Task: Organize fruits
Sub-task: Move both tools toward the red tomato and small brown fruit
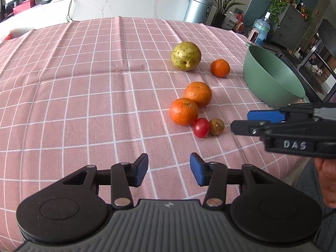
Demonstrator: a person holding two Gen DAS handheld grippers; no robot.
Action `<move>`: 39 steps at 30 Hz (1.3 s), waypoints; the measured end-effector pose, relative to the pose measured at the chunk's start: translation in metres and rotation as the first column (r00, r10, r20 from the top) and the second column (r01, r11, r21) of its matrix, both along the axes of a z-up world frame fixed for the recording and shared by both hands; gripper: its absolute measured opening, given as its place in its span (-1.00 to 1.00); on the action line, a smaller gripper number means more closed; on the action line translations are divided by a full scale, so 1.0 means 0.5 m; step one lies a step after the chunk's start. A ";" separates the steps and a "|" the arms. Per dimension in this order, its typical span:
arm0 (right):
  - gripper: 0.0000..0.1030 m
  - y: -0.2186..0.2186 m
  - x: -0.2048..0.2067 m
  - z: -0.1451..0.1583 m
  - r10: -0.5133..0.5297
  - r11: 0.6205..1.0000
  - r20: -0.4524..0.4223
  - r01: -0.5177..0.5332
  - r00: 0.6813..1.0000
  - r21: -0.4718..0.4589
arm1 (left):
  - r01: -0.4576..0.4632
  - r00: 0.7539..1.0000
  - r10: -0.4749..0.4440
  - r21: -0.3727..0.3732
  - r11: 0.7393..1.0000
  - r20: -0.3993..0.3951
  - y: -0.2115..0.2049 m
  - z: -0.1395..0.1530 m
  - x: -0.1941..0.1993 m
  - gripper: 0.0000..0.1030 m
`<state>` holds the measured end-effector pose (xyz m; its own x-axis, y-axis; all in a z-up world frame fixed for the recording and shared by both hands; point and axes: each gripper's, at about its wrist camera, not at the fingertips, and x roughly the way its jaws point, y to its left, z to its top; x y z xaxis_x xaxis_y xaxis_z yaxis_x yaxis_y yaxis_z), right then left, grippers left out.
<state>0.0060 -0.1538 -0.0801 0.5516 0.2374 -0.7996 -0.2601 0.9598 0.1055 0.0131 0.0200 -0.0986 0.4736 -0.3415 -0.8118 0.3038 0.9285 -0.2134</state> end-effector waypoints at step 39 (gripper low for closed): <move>-0.35 0.024 0.049 -0.074 0.052 0.999 -0.054 -0.051 0.997 0.008 | 0.003 0.998 -0.003 0.007 1.000 -0.055 -0.014 -0.040 0.048 0.07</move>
<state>0.0307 -0.1420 -0.1169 0.4948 0.2698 -0.8261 -0.3030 0.9445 0.1271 0.0373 0.0130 -0.1187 0.4267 -0.3369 -0.8393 0.2946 0.9292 -0.2232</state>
